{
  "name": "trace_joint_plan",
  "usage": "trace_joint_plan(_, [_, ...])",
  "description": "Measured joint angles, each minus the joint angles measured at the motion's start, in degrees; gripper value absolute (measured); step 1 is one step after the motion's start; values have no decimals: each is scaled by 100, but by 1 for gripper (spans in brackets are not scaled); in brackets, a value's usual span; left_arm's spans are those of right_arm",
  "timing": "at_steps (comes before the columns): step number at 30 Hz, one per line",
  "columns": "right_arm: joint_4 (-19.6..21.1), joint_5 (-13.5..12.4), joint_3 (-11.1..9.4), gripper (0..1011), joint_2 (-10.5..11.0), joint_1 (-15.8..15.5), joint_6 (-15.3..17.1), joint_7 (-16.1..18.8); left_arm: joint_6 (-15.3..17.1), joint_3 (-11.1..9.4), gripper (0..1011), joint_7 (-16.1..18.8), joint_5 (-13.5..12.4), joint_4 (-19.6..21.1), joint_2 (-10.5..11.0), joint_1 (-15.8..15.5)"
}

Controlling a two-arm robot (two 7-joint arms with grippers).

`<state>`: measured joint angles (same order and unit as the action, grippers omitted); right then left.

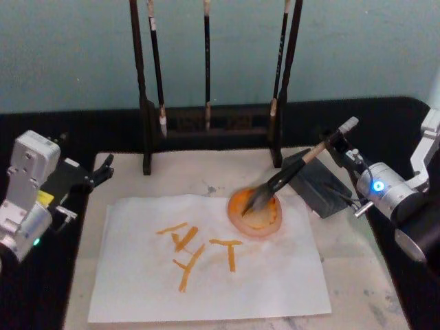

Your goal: Pick up the brush from the inkstone, write on the paper, then place the brush back to its original position.

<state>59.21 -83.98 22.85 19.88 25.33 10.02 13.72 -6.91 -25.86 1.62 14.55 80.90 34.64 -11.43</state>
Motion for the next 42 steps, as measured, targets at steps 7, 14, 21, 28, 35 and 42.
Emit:
trace_joint_plan(7, [-44,-8,12,5,8,15,-6,-15,0,0,1010,0,0,0,0,0])
trace_joint_plan(14, [-38,-7,10,5,6,13,-7,-19,0,0,1010,0,0,0,0,0])
trace_joint_plan(21, [-32,-7,7,24,5,9,-7,-21,0,0,1010,0,0,0,0,0])
trace_joint_plan(28, [-28,-6,3,200,5,6,-7,-21,0,0,1010,0,0,0,0,0])
trace_joint_plan(35, [-24,-4,1,430,5,3,-6,-21,0,0,1010,0,0,0,0,0])
trace_joint_plan(42, [-23,-1,0,652,5,3,-6,-21,0,0,1010,0,0,0,0,0])
